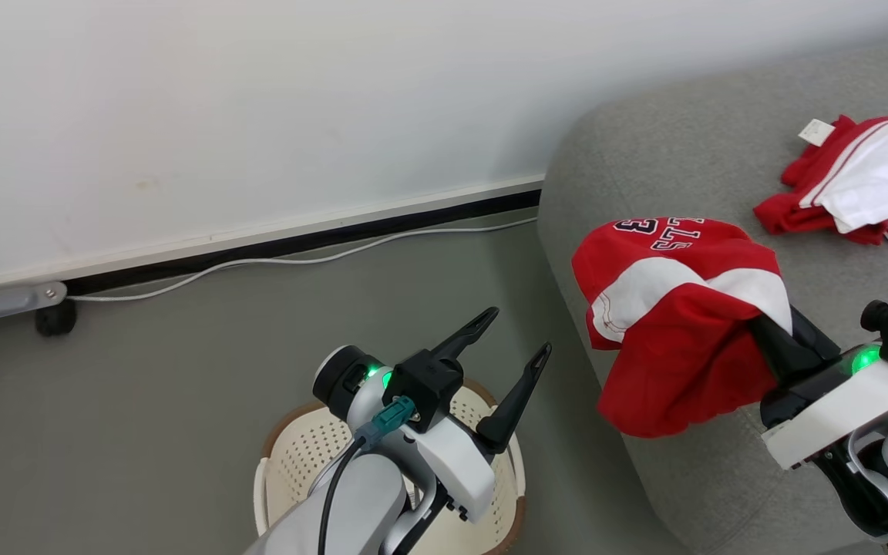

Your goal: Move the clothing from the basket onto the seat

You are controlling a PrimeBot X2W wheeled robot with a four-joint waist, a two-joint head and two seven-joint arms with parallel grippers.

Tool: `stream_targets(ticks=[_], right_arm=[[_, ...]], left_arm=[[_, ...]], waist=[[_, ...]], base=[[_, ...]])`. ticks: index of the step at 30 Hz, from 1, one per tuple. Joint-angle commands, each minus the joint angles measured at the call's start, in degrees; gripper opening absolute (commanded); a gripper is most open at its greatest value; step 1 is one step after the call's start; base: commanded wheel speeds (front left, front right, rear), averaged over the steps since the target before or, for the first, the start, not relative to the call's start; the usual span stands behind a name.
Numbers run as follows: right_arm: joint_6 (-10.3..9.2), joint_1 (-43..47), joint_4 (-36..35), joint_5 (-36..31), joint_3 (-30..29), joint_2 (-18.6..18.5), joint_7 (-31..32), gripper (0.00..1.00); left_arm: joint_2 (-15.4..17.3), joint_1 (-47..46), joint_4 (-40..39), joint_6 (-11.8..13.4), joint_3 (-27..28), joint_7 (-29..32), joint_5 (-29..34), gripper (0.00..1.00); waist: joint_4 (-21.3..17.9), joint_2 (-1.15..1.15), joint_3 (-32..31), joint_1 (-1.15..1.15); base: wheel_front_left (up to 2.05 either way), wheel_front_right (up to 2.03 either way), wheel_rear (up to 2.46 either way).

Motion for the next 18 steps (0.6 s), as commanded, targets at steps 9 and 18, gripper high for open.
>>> stream_targets(ticks=[9, 18], right_arm=[[0.17, 1.2, -1.7, 0.5, -3.4, -1.2, -0.3, 0.00], [0.17, 2.6, -2.9, 0.8, -9.4, -0.8, -0.3, 0.00]], left_arm=[[0.2, 0.7, -0.8, -1.3, 3.7, -0.6, -0.9, 1.00], [0.2, 0.3, -1.7, -1.7, 2.2, -0.6, -1.7, 1.00]], waist=[[-10.2, 0.00, -0.2, 0.00], [-15.4, 0.00, -0.2, 0.00]], base=[[0.00, 0.00, 0.00], [0.00, 0.00, 0.00]])
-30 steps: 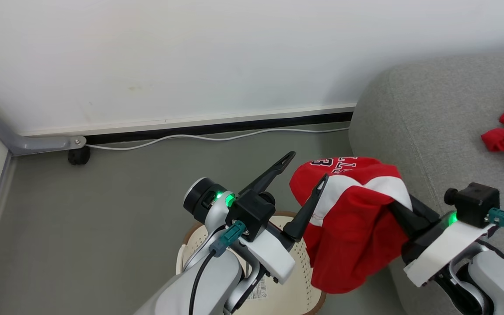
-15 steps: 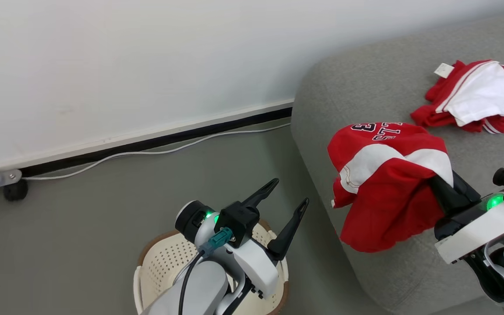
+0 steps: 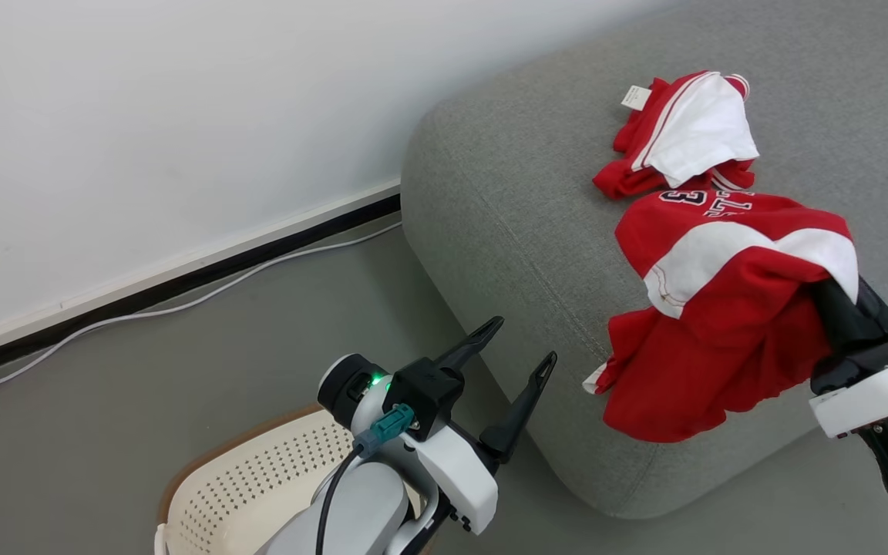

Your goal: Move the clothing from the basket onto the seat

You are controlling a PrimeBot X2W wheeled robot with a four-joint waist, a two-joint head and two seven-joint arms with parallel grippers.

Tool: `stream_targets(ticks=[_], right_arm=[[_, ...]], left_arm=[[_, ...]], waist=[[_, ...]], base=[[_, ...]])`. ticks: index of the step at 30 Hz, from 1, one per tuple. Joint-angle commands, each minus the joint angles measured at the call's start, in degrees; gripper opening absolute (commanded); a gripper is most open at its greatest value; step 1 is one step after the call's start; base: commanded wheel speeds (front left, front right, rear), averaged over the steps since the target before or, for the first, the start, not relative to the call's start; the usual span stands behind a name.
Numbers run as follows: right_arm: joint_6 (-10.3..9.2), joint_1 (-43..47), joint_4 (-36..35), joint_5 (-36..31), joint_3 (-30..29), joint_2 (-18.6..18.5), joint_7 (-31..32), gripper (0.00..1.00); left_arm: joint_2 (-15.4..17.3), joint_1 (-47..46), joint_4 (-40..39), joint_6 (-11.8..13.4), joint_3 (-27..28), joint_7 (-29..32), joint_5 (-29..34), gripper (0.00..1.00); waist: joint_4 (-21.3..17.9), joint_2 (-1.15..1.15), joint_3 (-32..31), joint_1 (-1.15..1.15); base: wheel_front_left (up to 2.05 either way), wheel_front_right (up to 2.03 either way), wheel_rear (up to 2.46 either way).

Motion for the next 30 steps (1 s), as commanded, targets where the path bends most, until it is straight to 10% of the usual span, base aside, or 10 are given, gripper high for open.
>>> stream_targets(ticks=[1, 30], right_arm=[[0.17, 0.9, -1.9, 0.2, -1.4, -1.3, -0.3, 0.00], [0.17, 5.8, -3.2, -1.4, -22.8, -4.7, -0.3, 0.00]], left_arm=[[0.2, -1.3, -1.6, -0.4, 1.4, -0.6, -0.8, 1.00], [0.2, -8.4, -1.0, 2.4, -6.8, -0.6, -3.2, 1.00]], waist=[[-1.5, 0.00, 0.2, 0.00], [-6.5, 0.00, 10.6, 0.00]], base=[[0.00, 0.00, 0.00], [0.00, 0.00, 0.00]])
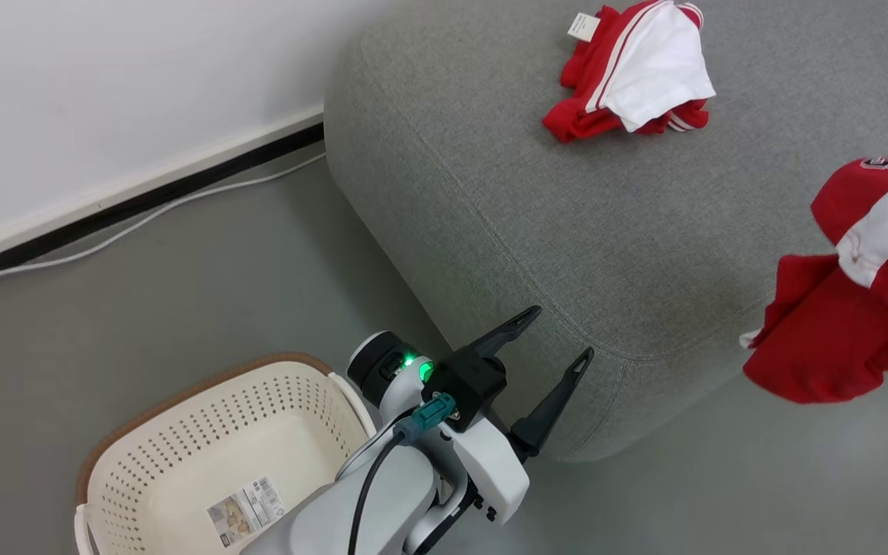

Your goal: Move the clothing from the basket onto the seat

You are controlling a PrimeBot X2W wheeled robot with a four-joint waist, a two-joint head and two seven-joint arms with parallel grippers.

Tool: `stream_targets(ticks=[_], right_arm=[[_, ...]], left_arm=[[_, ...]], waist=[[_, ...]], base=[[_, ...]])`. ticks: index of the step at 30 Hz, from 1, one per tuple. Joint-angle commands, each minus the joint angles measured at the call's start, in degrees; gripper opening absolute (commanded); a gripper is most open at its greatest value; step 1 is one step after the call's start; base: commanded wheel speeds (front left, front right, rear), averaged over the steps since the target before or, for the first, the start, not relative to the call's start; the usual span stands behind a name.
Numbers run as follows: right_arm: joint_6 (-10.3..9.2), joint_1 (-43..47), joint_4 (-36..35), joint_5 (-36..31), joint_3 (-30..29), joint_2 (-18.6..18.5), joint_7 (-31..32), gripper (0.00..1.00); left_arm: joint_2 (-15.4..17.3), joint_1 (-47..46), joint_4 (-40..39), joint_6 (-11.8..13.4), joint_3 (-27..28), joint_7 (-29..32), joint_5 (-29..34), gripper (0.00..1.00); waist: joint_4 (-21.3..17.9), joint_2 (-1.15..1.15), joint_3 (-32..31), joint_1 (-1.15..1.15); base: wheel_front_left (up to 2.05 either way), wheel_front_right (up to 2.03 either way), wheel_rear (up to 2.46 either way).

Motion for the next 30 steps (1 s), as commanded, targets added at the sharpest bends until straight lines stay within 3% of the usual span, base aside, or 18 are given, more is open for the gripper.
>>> stream_targets(ticks=[1, 7, 18, 30], right_arm=[[0.17, -2.5, -0.5, -0.2, -0.1, -3.1, -0.3, 0.00], [0.17, -11.6, 3.9, 1.7, -1.7, -4.7, -0.3, 0.00], [0.17, -24.9, 10.2, -0.7, -6.1, -11.2, -0.3, 0.00], [0.17, -37.3, 21.7, -2.2, -13.6, -19.8, -0.3, 0.00]], left_arm=[[0.0, -3.1, -1.4, 0.8, 1.0, -0.6, -0.2, 1.00], [0.0, -6.8, 0.0, 4.2, -3.5, -0.6, -0.6, 1.00], [0.0, -15.6, 1.0, 8.9, -13.0, -0.6, -3.5, 1.00], [0.0, -19.5, 0.6, 12.4, -17.7, -0.6, -4.4, 1.00]], waist=[[-0.1, 0.00, 2.9, 0.00], [0.6, 0.00, 10.9, 0.00], [4.3, 0.00, 24.8, 0.00], [9.3, 0.00, 33.6, 0.00]], base=[[0.00, 0.00, 0.00], [0.00, 0.00, 0.00], [0.00, 0.00, 0.00], [0.00, 0.00, 0.00]])
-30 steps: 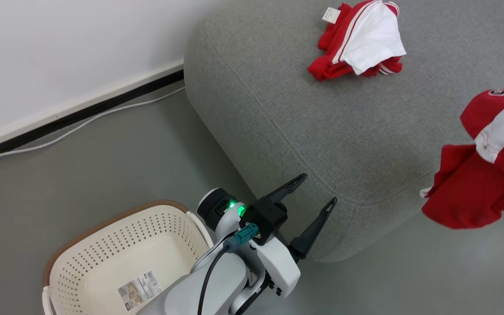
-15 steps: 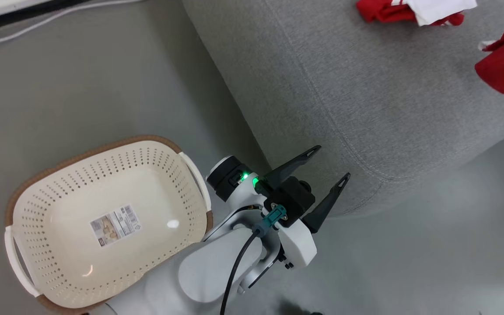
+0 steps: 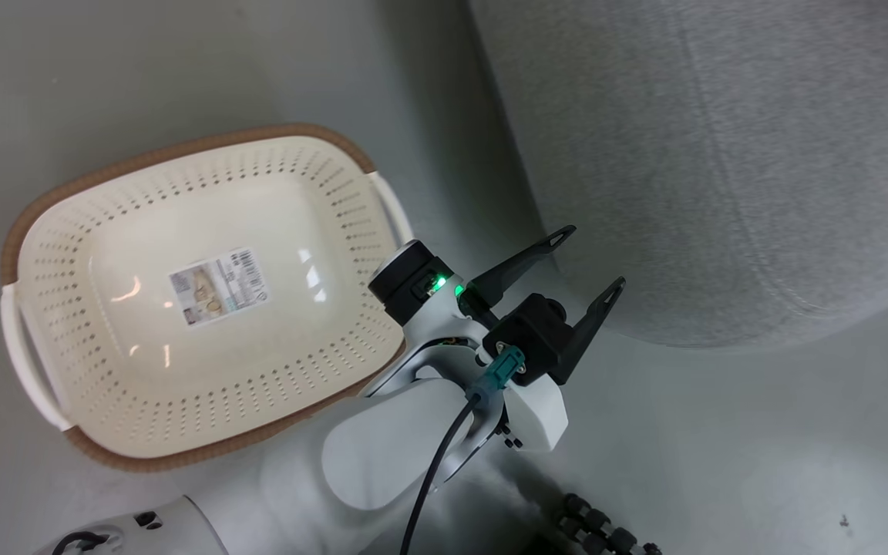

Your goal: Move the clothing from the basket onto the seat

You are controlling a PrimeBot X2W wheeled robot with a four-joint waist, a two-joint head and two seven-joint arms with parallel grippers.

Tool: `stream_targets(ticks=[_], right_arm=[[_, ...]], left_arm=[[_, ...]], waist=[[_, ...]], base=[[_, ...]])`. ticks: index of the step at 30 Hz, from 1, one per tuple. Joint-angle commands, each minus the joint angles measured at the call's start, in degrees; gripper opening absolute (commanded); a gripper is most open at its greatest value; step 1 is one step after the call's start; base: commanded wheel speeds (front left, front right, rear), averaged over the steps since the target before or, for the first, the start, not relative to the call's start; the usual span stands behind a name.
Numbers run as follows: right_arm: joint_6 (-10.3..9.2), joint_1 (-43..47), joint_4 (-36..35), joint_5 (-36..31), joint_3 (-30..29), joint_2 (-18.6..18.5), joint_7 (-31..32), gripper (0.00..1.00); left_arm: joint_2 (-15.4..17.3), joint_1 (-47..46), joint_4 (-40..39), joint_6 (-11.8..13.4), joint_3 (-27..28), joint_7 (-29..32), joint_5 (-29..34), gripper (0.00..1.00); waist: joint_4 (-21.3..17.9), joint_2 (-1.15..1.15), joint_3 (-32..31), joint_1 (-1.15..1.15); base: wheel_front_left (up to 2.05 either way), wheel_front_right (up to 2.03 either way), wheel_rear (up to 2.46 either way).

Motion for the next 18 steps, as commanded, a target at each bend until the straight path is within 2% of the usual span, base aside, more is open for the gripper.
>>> stream_targets(ticks=[1, 4, 10, 18], right_arm=[[0.16, -1.0, 1.7, -1.1, -2.1, -5.5, -0.3, 0.00], [0.16, -3.4, 4.7, -2.0, -4.2, -7.9, -0.3, 0.00], [0.16, -6.6, 9.1, -0.4, -6.8, -8.5, -0.3, 0.00], [0.16, -2.5, 14.1, 7.4, 6.6, -3.4, -0.3, 0.00]], left_arm=[[-1.3, -1.3, -1.9, 0.7, 0.4, -0.3, -0.2, 1.00], [-1.3, -1.2, -3.0, 1.2, 0.0, -0.3, 0.0, 1.00], [-1.3, -0.6, -4.8, 2.5, -0.2, -0.3, 0.9, 1.00], [-1.3, -0.6, -6.4, 3.7, -0.3, -0.3, 2.2, 1.00]], waist=[[3.1, 0.00, 2.7, 0.00], [5.4, 0.00, 3.8, 0.00], [8.5, 0.00, 5.8, 0.00], [10.3, 0.00, 6.8, 0.00]], base=[[0.00, 0.00, 0.00], [0.00, 0.00, 0.00], [0.00, 0.00, 0.00], [0.00, 0.00, 0.00]])
